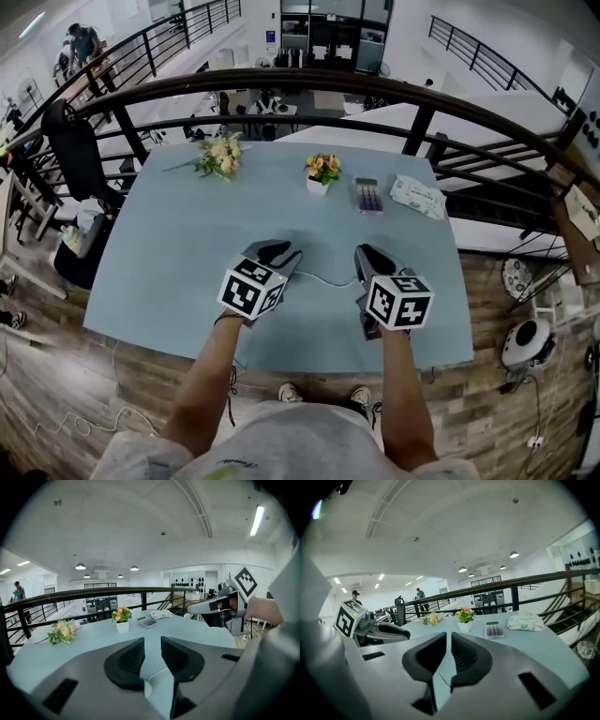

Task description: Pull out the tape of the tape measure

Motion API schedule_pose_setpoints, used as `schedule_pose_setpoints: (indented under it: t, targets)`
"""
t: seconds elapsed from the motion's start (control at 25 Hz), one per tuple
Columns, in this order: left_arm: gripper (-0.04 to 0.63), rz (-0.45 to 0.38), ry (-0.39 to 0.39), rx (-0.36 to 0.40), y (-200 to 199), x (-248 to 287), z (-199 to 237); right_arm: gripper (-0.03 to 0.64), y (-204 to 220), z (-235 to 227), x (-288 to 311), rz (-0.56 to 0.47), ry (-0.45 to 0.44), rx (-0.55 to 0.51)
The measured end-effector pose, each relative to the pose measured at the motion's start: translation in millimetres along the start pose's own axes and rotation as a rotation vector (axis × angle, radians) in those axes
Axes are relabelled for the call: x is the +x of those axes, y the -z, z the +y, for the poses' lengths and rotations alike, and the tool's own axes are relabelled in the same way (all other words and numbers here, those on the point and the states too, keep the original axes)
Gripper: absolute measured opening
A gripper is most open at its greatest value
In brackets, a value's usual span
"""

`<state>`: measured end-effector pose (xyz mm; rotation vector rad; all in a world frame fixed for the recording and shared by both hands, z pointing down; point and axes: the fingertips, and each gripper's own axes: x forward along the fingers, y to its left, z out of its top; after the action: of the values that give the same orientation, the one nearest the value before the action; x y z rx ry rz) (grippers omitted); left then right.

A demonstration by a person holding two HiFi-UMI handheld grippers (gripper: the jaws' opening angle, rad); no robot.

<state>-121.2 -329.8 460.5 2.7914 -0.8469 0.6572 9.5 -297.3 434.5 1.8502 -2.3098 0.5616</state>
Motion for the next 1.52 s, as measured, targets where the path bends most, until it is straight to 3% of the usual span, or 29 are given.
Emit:
schedule_pose_setpoints:
  t: [0.68,1.52]
  targets:
    - [0.001,-0.114,-0.109,0.007,-35.6,-34.9,-4.3,0.005,-42.7,27.1,-30.2,-0.134,-0.027,-0.065]
    - [-0.002,-0.114,-0.139,-0.011,-35.5,-44.6,1.1,0.005,-47.9,29.2,-33.9,-0.148,-0.034,-0.066]
